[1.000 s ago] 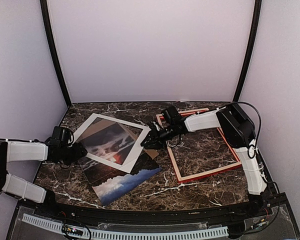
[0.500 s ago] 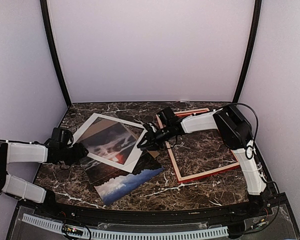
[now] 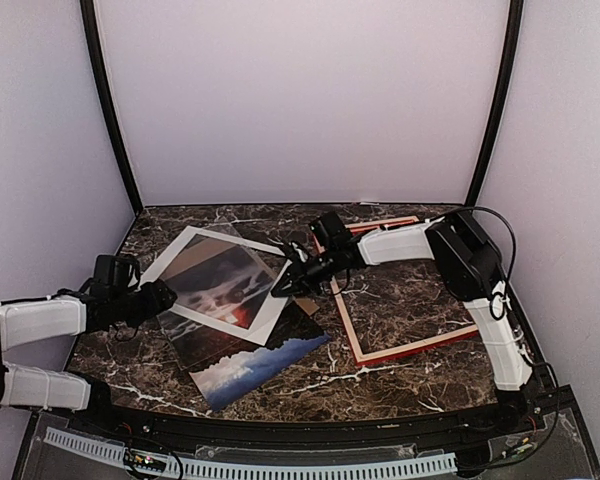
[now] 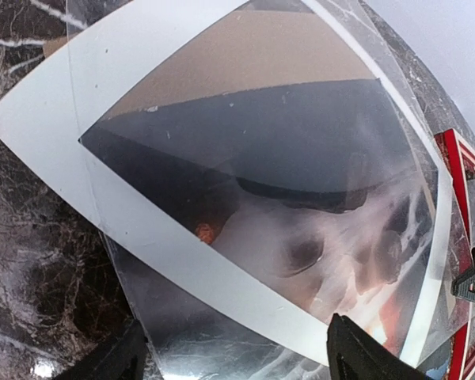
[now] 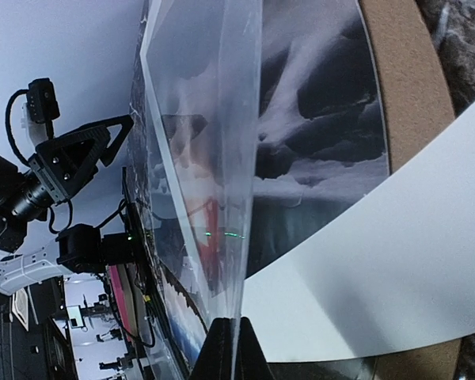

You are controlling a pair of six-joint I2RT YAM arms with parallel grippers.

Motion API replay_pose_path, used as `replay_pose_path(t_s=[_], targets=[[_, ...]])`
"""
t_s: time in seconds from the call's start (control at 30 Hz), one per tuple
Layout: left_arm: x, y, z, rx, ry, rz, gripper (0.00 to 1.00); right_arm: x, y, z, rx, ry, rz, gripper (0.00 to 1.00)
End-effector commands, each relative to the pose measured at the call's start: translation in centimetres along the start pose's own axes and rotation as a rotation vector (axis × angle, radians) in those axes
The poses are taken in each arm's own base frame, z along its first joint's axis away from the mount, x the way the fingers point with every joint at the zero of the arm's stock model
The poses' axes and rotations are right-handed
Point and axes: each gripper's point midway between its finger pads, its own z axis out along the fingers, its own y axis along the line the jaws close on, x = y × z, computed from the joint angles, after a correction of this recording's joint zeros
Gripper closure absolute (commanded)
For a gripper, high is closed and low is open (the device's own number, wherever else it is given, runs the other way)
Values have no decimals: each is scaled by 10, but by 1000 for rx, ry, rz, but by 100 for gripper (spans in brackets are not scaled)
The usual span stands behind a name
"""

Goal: Put the photo into the frame
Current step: Pick up the glass panel from the mat board, then pass from the right arm to the left

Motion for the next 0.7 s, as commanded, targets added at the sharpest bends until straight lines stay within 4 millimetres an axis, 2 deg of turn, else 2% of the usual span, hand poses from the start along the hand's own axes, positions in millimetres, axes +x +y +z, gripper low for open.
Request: replay_pose_path(t_s=[0.0, 0.13, 0.3, 0.47, 0.57, 0.67], targets=[[-14, -14, -16, 43, -44, 40, 17, -13, 72, -32, -75, -66, -166, 100], [-25, -35, -28, 129, -69, 57, 13, -18, 96, -57, -98, -109, -215, 100], [-30, -54, -35, 224, -86, 80, 10, -16, 111, -81, -121, -141, -256, 100], [-32, -69, -34, 315, -95, 89, 10, -9, 120, -100, -129, -148, -309, 100], [-31, -86, -33, 421, -95, 80, 10, -5, 120, -109, -123, -143, -329, 100], [-25, -93, -23, 488, -57, 54, 9, -2, 125, -117, -126, -144, -354, 100]])
